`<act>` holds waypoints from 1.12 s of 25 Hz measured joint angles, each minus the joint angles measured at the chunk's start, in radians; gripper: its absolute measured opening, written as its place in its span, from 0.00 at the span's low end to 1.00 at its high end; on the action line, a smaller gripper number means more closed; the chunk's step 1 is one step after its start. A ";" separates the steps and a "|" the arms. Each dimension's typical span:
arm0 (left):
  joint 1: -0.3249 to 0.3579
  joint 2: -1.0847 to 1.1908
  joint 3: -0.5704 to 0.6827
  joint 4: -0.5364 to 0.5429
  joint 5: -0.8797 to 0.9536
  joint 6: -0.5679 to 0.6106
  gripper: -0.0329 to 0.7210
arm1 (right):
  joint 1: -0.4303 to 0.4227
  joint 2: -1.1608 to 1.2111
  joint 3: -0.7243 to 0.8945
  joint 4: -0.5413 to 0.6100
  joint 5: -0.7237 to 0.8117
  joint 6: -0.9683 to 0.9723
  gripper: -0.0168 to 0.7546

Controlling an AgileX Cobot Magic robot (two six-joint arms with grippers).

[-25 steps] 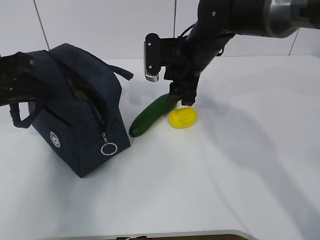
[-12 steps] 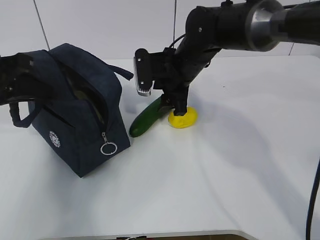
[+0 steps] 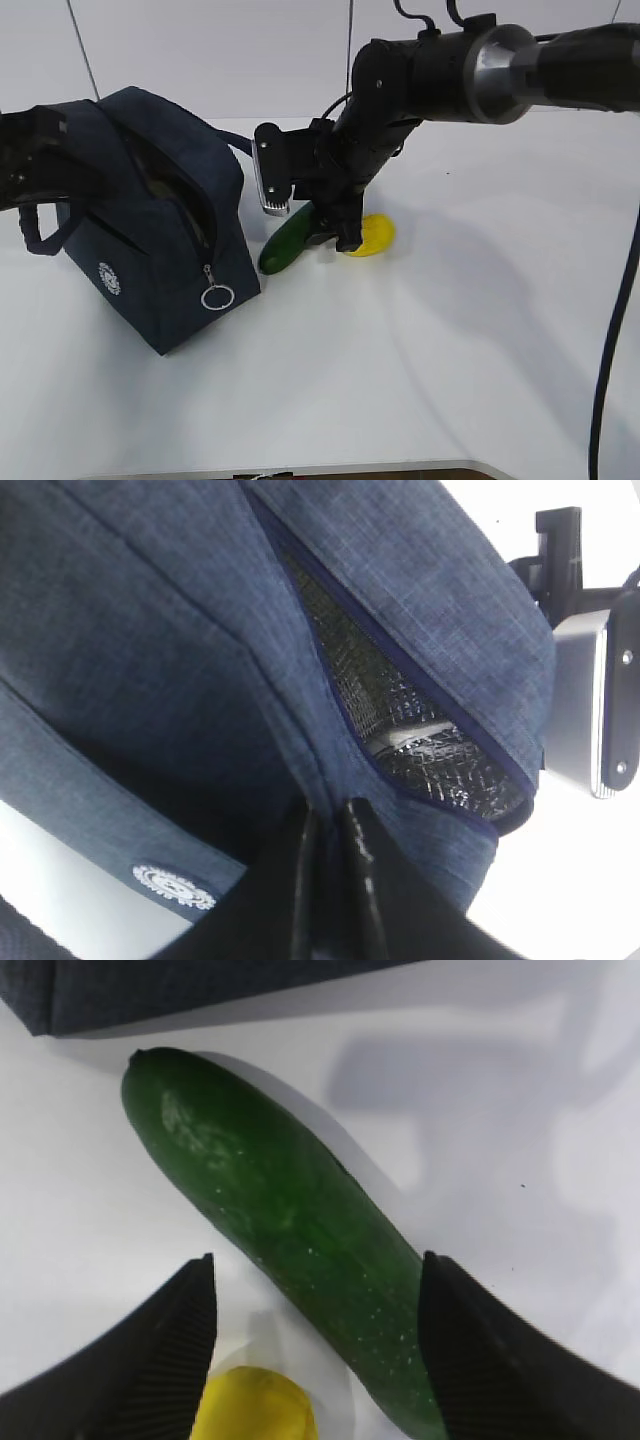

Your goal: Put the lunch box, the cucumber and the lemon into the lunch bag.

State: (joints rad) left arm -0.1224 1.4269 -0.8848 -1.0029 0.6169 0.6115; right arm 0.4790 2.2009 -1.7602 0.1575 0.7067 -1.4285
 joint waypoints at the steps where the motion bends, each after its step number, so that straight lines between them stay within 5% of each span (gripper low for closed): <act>1: 0.000 0.000 0.000 0.000 0.000 0.000 0.05 | 0.000 0.000 0.000 0.000 0.000 -0.002 0.67; 28: 0.000 0.000 0.000 0.000 0.000 0.000 0.05 | 0.000 0.043 -0.006 0.098 -0.020 -0.124 0.68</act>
State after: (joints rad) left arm -0.1224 1.4269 -0.8848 -1.0029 0.6169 0.6117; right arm 0.4790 2.2437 -1.7658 0.2551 0.6871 -1.5529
